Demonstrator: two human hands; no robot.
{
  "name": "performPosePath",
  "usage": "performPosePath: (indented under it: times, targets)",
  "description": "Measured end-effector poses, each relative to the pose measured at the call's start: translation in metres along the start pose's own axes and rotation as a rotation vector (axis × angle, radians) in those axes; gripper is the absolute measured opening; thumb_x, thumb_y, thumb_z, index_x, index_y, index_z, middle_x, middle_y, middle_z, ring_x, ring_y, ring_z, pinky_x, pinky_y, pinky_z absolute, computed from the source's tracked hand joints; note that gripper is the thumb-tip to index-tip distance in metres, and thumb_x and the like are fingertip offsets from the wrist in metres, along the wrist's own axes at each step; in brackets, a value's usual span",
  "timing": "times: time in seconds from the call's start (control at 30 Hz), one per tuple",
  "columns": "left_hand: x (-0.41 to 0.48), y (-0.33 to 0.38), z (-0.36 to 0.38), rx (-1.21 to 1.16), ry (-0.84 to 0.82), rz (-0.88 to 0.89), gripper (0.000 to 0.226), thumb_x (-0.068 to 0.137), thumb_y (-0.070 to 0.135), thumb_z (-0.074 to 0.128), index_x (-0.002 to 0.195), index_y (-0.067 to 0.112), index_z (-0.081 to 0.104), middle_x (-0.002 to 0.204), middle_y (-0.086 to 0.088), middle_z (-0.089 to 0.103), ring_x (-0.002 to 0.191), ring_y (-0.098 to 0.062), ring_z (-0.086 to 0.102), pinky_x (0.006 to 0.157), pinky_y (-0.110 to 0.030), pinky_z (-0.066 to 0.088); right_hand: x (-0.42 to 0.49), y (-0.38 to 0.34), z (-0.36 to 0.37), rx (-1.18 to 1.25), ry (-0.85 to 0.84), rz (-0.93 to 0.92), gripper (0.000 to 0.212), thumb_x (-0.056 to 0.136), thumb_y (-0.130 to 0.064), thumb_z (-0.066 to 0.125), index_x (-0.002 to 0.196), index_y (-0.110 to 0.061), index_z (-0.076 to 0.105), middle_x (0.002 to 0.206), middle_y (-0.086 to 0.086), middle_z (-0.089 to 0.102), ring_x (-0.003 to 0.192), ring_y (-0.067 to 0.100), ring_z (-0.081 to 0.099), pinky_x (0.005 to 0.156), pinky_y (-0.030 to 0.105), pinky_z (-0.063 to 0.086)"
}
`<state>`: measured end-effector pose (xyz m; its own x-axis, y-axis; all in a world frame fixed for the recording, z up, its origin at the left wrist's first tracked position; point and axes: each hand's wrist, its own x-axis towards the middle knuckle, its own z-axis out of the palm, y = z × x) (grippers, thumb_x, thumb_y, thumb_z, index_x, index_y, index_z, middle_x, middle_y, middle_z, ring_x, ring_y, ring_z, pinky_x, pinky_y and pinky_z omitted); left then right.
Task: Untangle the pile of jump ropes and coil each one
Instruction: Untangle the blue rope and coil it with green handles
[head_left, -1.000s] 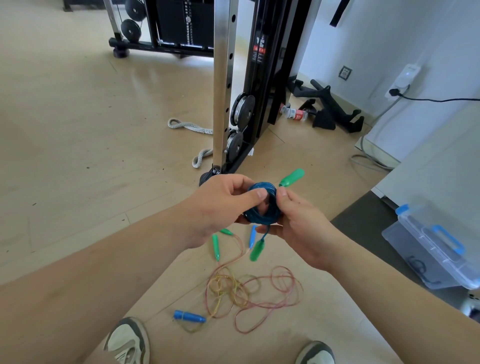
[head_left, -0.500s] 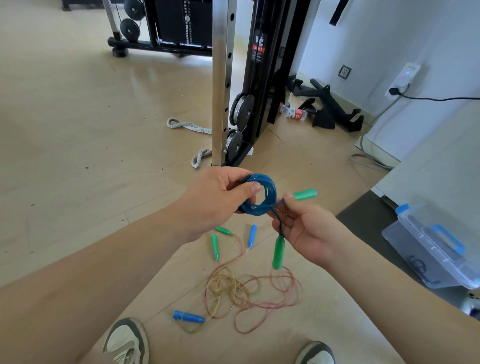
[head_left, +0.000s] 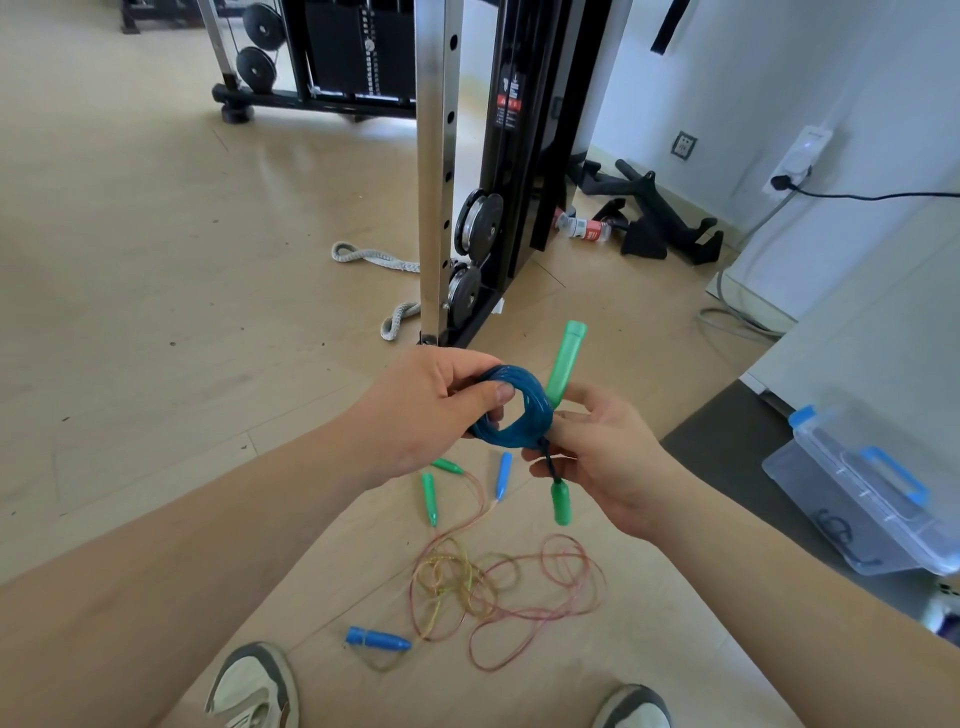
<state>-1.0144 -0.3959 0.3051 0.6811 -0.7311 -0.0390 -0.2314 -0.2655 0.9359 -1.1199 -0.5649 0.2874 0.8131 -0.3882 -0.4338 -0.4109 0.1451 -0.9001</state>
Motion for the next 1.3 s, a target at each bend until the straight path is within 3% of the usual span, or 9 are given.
performPosePath:
  times: [0.2, 0.33, 0.43, 0.57, 0.73, 0.9, 1.0, 1.13, 1.3]
  targets:
    - [0.002, -0.003, -0.004, -0.011, 0.017, -0.019, 0.018, 0.101, 0.013, 0.061, 0.106, 0.018, 0.077, 0.085, -0.009, 0.073, 0.077, -0.014, 0.069, 0.077, -0.026, 0.062, -0.007, -0.001, 0.000, -0.073, -0.011, 0.028, 0.042, 0.095, 0.009, 0.051, 0.132, -0.008, 0.059, 0.084, 0.023, 0.068, 0.071, 0.032, 0.069, 0.078, 0.047, 0.064]
    - [0.003, -0.003, -0.003, -0.020, 0.042, -0.020, 0.018, 0.101, 0.012, 0.061, 0.107, 0.018, 0.077, 0.085, -0.009, 0.074, 0.083, -0.025, 0.072, 0.078, -0.030, 0.064, -0.010, -0.003, 0.001, -0.106, -0.063, 0.077, 0.062, 0.092, 0.009, 0.049, 0.137, -0.034, 0.053, 0.081, 0.025, 0.070, 0.071, 0.039, 0.071, 0.072, 0.047, 0.065]
    - [0.003, -0.004, -0.003, 0.013, 0.070, -0.027, 0.017, 0.100, 0.015, 0.062, 0.107, 0.019, 0.077, 0.088, -0.012, 0.074, 0.083, -0.025, 0.073, 0.076, -0.031, 0.064, -0.012, -0.003, 0.001, -0.114, -0.085, 0.102, 0.052, 0.091, 0.011, 0.049, 0.131, -0.019, 0.065, 0.086, 0.024, 0.068, 0.070, 0.039, 0.072, 0.077, 0.051, 0.064]
    - [0.005, -0.008, -0.001, 0.092, 0.097, 0.007, 0.012, 0.098, 0.020, 0.065, 0.096, 0.021, 0.076, 0.092, -0.019, 0.069, 0.083, -0.035, 0.070, 0.077, -0.048, 0.063, -0.011, -0.005, 0.000, -0.106, -0.051, 0.123, 0.051, 0.089, 0.015, 0.043, 0.120, -0.013, 0.072, 0.085, 0.025, 0.065, 0.071, 0.044, 0.073, 0.077, 0.051, 0.064]
    - [0.004, -0.004, 0.002, 0.032, 0.110, -0.014, 0.015, 0.099, 0.016, 0.064, 0.104, 0.022, 0.077, 0.089, -0.006, 0.074, 0.082, -0.016, 0.074, 0.075, -0.026, 0.063, -0.012, -0.005, 0.000, -0.058, 0.003, 0.159, 0.057, 0.081, 0.017, 0.034, 0.113, -0.008, 0.074, 0.082, 0.028, 0.064, 0.073, 0.049, 0.073, 0.081, 0.055, 0.063]
    - [0.005, -0.004, 0.005, -0.002, 0.129, -0.012, 0.016, 0.099, 0.021, 0.064, 0.109, 0.024, 0.076, 0.090, -0.005, 0.074, 0.086, -0.021, 0.073, 0.077, -0.031, 0.064, -0.009, -0.006, 0.002, -0.086, 0.058, 0.162, 0.056, 0.080, 0.018, 0.035, 0.105, -0.010, 0.076, 0.097, 0.028, 0.065, 0.061, 0.042, 0.068, 0.081, 0.054, 0.063]
    - [0.004, 0.000, 0.007, -0.079, 0.139, -0.035, 0.015, 0.100, 0.021, 0.064, 0.106, 0.026, 0.076, 0.091, -0.006, 0.075, 0.088, -0.023, 0.073, 0.078, -0.036, 0.065, -0.006, -0.007, 0.005, -0.134, 0.127, 0.140, 0.057, 0.079, 0.018, 0.037, 0.089, -0.019, 0.079, 0.082, 0.023, 0.064, 0.055, 0.036, 0.062, 0.083, 0.059, 0.061]
    - [0.002, 0.004, 0.012, -0.108, 0.186, 0.013, 0.016, 0.099, 0.017, 0.063, 0.106, 0.025, 0.076, 0.091, -0.005, 0.075, 0.087, -0.023, 0.073, 0.078, -0.037, 0.065, -0.005, -0.008, 0.004, -0.178, 0.142, 0.099, 0.057, 0.079, 0.017, 0.038, 0.089, -0.020, 0.080, 0.061, 0.017, 0.063, 0.053, 0.032, 0.063, 0.082, 0.053, 0.063]
    - [-0.001, 0.008, 0.009, -0.109, -0.047, -0.076, 0.016, 0.100, 0.019, 0.063, 0.109, 0.026, 0.075, 0.093, 0.005, 0.077, 0.086, -0.011, 0.074, 0.079, -0.026, 0.063, -0.004, -0.002, -0.007, -0.081, 0.186, 0.048, 0.036, 0.088, 0.014, 0.054, 0.096, -0.011, 0.078, 0.089, 0.025, 0.073, 0.067, 0.029, 0.067, 0.079, 0.046, 0.064]
